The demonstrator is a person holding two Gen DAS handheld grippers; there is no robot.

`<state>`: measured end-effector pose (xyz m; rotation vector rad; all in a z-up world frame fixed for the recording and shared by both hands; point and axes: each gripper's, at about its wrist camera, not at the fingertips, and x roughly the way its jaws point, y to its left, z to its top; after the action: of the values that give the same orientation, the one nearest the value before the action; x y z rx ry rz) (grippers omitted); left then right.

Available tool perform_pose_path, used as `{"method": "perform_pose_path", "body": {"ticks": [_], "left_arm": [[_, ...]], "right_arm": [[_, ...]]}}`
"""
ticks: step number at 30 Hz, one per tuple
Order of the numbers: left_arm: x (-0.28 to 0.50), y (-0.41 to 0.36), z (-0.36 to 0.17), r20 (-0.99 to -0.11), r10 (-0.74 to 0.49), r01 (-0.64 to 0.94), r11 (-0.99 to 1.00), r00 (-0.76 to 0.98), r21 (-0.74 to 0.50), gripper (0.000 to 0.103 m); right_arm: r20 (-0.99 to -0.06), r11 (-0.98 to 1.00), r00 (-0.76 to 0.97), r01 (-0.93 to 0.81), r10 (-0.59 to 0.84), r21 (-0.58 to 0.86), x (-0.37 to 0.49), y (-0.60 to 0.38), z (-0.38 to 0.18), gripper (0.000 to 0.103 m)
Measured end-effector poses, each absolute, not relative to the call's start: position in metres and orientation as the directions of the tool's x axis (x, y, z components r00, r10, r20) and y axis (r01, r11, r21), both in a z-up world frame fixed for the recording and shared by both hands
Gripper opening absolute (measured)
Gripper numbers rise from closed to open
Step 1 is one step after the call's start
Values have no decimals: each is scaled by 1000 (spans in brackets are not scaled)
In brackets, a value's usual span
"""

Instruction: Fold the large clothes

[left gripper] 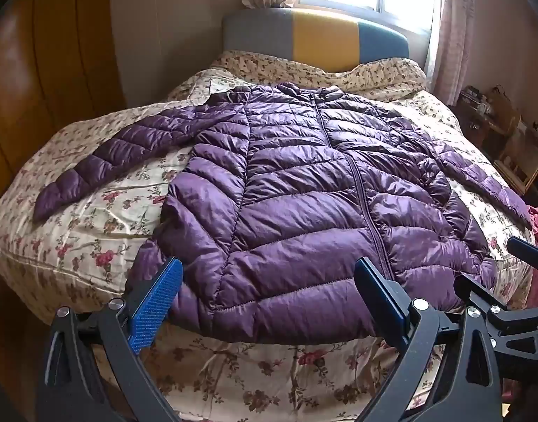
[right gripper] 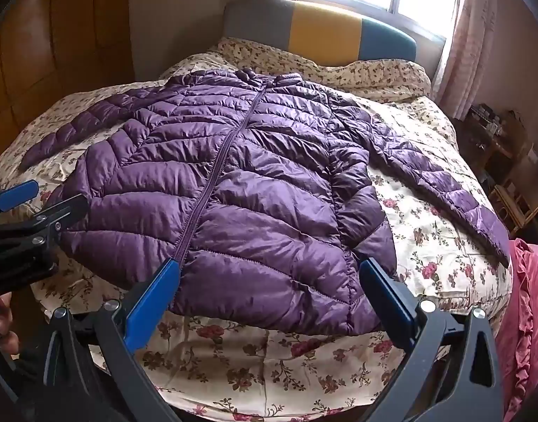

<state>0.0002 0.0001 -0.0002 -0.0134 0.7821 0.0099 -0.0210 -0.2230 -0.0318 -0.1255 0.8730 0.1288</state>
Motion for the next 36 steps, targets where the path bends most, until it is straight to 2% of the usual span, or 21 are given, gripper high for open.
{"method": "perform_pose_path", "body": {"ticks": [36], "left_arm": [[0, -4, -1, -701, -17, 7, 1000, 713, -17, 97]], "right_arm": [[-774, 994, 629, -107, 69, 2, -15, -241, -38, 101]]}}
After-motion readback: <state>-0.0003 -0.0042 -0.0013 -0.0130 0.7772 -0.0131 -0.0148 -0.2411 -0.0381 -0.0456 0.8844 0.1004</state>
